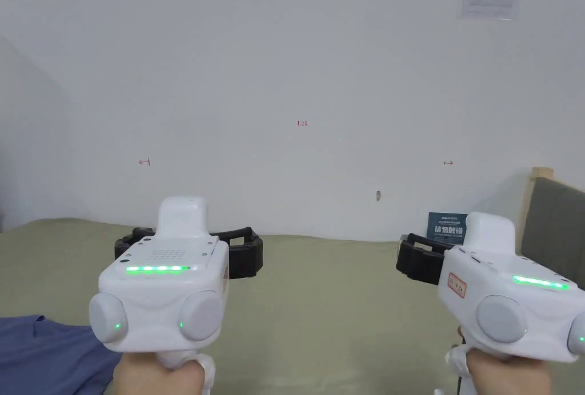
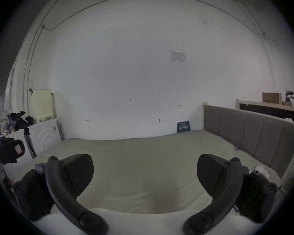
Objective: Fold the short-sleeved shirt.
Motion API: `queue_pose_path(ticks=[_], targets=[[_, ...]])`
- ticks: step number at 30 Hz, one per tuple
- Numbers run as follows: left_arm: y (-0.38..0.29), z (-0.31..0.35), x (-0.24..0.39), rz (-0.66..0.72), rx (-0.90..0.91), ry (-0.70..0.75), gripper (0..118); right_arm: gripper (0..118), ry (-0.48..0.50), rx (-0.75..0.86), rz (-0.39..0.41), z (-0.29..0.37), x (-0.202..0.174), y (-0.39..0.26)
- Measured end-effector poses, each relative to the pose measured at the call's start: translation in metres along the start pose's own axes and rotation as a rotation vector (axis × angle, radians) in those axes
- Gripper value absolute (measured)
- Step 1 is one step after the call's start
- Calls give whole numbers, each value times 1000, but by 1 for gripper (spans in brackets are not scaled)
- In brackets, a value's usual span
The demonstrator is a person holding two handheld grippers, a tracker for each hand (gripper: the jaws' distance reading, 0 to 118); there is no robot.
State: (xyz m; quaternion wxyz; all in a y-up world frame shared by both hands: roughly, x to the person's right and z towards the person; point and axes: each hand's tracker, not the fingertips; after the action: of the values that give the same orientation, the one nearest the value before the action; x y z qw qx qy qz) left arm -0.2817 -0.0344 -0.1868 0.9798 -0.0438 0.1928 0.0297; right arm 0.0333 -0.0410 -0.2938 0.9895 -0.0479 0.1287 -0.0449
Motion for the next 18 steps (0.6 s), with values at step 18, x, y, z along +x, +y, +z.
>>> queue_pose_path(ticks=[18], targets=[[12, 8, -8, 25, -19, 5, 118, 118, -25, -16, 92, 9, -12, 3]])
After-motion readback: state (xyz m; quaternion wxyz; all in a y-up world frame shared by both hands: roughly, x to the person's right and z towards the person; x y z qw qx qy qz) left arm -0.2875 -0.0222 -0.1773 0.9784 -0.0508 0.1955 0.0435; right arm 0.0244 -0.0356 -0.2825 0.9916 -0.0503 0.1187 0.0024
